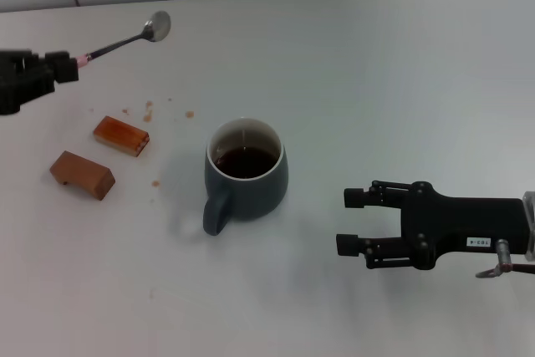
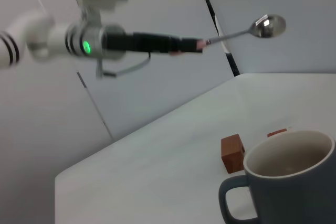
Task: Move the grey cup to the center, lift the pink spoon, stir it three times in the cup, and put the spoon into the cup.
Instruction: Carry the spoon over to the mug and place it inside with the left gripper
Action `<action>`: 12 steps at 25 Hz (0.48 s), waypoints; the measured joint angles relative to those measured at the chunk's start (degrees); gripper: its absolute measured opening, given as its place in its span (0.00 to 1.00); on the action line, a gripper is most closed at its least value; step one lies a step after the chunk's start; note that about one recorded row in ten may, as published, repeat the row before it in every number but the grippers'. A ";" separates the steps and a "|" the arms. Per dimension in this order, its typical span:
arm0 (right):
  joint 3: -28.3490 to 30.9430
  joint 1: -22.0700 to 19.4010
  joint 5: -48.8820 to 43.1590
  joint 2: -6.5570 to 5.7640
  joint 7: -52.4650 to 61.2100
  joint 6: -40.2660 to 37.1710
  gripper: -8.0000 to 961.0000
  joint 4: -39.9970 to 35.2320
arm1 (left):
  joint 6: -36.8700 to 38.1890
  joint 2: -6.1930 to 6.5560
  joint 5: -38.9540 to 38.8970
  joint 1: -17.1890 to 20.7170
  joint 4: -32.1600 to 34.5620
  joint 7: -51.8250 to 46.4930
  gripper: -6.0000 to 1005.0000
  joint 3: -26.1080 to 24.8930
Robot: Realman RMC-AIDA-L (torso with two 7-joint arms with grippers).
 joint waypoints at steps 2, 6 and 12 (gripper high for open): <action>0.03 -0.08 0.02 -0.01 0.07 -0.01 0.85 -0.21 | 2.55 -0.13 5.09 -2.75 8.00 -1.06 0.14 0.06; 0.08 -0.44 0.03 -0.03 0.20 0.00 0.85 -0.27 | 10.01 -0.53 12.91 -9.87 19.66 -2.77 0.14 1.42; 0.18 -0.63 0.03 -0.03 0.25 0.00 0.85 -0.28 | 13.10 -1.78 17.54 -13.42 26.58 -1.77 0.14 9.20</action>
